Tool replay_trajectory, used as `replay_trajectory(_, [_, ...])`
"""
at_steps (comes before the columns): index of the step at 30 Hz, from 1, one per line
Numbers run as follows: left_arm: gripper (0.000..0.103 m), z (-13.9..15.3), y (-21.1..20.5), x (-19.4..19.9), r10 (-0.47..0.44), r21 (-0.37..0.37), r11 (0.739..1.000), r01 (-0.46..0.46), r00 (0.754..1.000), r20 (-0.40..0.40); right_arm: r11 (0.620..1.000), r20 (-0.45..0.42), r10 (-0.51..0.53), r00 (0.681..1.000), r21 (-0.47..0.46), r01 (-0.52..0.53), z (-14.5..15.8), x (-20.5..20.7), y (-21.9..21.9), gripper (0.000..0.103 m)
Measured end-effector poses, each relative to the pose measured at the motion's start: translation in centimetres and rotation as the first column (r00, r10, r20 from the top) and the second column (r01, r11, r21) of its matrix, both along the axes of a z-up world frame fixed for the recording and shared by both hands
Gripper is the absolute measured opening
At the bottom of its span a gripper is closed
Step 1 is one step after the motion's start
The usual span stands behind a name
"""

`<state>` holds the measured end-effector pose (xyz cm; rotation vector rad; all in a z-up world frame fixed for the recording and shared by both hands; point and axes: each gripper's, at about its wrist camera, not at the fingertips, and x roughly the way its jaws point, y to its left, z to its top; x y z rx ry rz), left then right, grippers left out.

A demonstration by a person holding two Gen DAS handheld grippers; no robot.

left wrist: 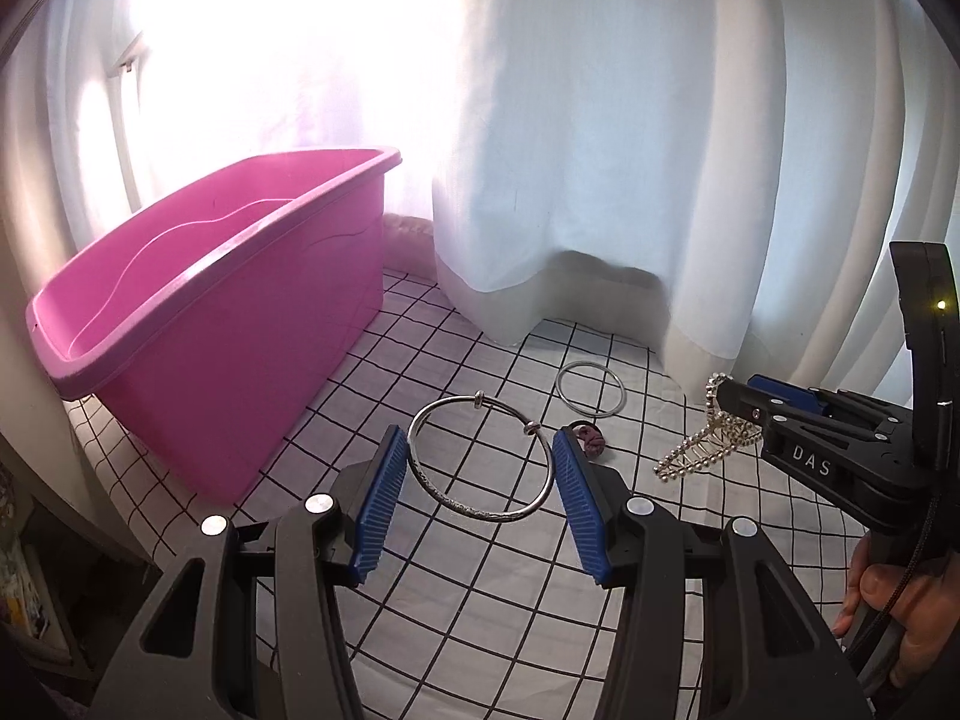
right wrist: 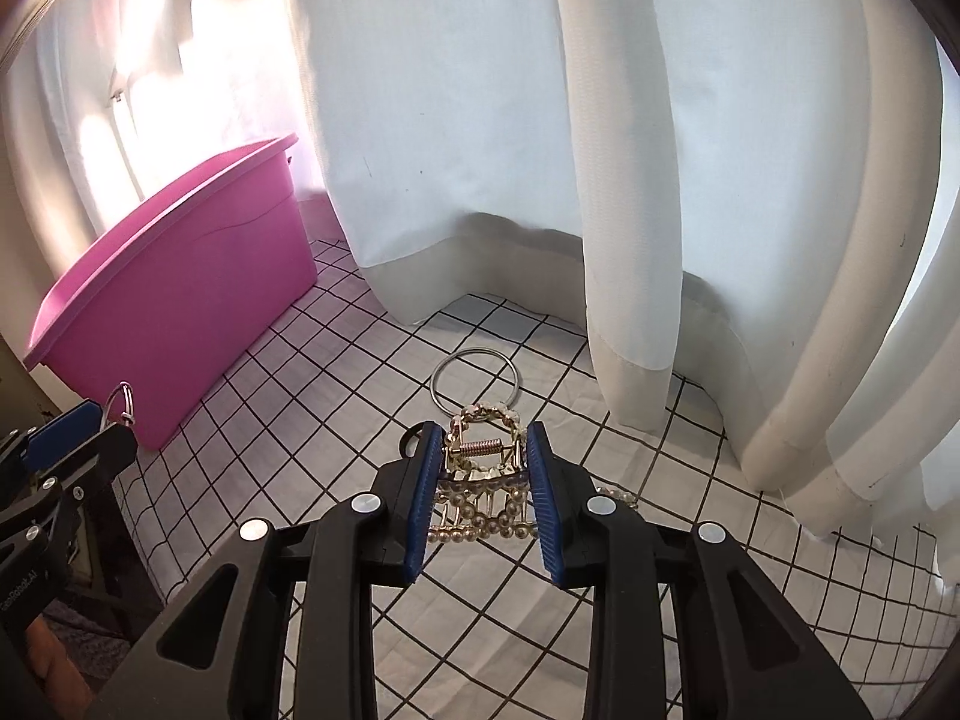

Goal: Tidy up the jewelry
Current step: 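Grasp the silver bangle with the left tool while the right tool lifts the hair claw, then carry the bangle and hair claw over the tub and open both tools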

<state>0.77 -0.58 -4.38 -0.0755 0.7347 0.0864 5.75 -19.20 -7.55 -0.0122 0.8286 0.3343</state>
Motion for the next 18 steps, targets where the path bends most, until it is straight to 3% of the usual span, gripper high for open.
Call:
replay_trajectory(9, [0.052,5.2,5.9,-0.4,0.033,0.007,0.999,-0.033,0.997,0.067,0.999,0.091,0.051,0.995,0.012,-0.053,5.2,0.0,5.5,0.029])
replay_trajectory(18, [0.052,10.0,13.1,1.3,0.088,0.015,0.996,-0.091,0.988,0.129,0.982,0.196,0.157,0.968,0.077,-0.175,11.9,3.9,13.4,0.029])
